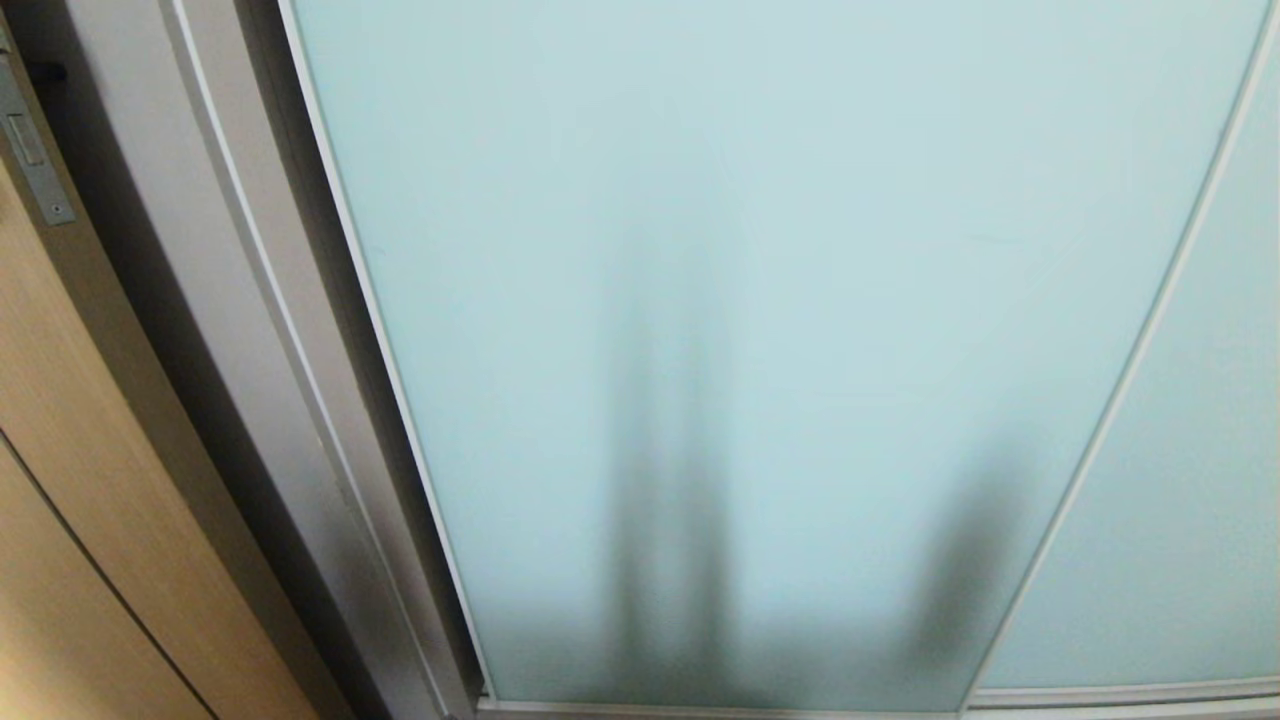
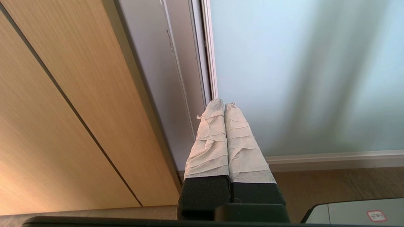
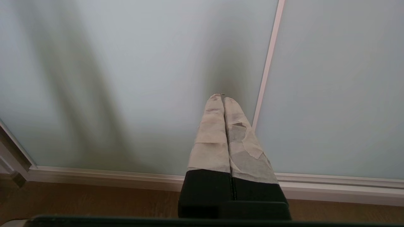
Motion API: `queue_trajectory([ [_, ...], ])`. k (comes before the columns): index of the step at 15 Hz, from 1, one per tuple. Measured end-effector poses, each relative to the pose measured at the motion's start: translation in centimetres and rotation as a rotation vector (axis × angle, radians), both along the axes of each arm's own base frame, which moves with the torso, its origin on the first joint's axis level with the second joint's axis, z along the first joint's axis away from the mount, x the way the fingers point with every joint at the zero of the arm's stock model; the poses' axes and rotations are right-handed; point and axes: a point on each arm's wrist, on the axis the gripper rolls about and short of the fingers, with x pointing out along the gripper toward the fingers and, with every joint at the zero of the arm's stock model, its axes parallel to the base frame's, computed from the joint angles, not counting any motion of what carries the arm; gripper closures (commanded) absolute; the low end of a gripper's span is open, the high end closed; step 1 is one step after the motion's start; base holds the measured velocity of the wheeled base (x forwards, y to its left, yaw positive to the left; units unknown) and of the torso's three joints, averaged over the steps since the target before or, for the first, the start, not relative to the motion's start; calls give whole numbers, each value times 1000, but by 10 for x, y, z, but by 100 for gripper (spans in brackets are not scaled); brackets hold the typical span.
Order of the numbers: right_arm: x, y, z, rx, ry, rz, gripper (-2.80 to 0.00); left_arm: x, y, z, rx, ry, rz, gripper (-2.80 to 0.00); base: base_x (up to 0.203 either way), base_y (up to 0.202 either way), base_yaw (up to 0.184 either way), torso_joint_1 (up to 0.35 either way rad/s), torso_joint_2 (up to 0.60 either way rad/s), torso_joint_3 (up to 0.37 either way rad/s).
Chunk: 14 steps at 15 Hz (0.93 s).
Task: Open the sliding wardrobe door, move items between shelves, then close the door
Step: Open the door
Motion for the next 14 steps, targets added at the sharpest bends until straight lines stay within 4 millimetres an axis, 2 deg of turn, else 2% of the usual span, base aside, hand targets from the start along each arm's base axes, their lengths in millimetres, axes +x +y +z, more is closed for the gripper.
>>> queue_trajectory([
  [14,0,0,0,0,0,0,0,0,1,1,4,-5,29,0,0,0,0,0,0,0],
])
